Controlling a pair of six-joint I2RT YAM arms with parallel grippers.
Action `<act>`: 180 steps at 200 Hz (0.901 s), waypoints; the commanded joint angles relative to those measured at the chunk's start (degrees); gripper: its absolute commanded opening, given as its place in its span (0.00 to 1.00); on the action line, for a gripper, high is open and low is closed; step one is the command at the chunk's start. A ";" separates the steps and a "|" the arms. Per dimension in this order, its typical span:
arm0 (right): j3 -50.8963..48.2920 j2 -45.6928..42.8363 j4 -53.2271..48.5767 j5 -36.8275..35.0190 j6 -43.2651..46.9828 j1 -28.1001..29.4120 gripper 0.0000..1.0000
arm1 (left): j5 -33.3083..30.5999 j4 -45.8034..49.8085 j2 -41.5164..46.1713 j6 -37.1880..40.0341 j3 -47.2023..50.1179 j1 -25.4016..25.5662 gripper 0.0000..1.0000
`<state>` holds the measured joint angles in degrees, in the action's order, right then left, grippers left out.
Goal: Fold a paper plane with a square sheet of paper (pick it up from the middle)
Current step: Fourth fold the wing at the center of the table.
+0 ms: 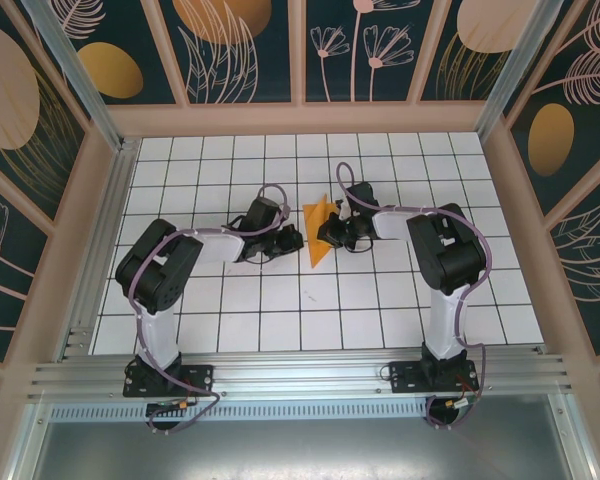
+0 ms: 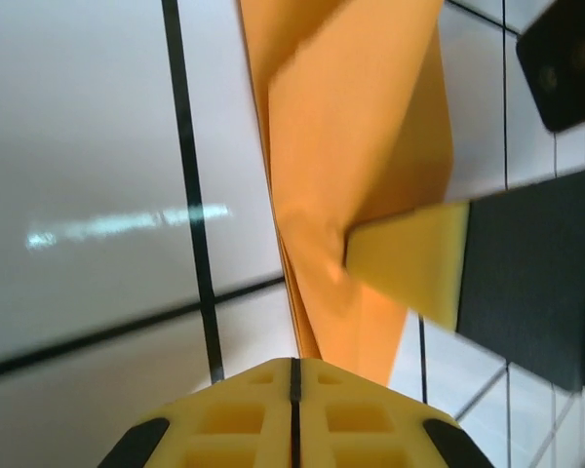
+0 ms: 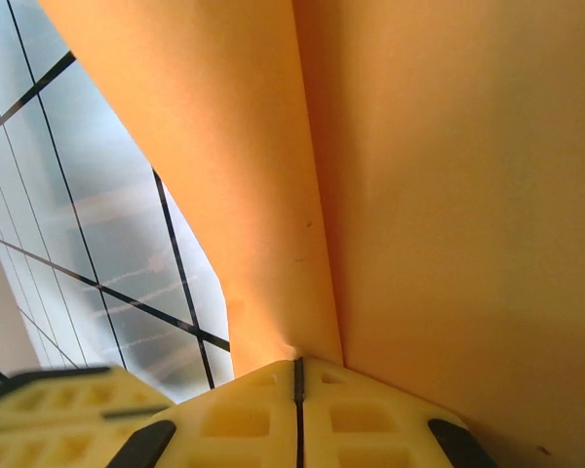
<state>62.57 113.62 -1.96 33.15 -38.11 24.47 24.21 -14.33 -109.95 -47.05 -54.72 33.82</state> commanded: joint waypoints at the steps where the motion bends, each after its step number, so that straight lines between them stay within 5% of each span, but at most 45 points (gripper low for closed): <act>1: -1.44 0.11 -1.05 0.00 -1.43 0.07 0.10 | 5.27 -9.18 0.96 -5.60 2.65 1.93 0.10; 77: -1.70 0.23 -1.11 -0.10 -1.33 0.05 0.10 | 3.91 -13.38 -1.40 -7.34 2.07 2.74 0.08; 180: 0.18 0.32 0.54 -0.11 -1.69 -1.60 0.10 | -2.42 12.32 -7.67 0.21 -3.99 4.22 0.03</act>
<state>62.19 113.62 -0.89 34.06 -39.42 24.03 24.73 -13.15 -114.78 -49.69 -59.13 37.85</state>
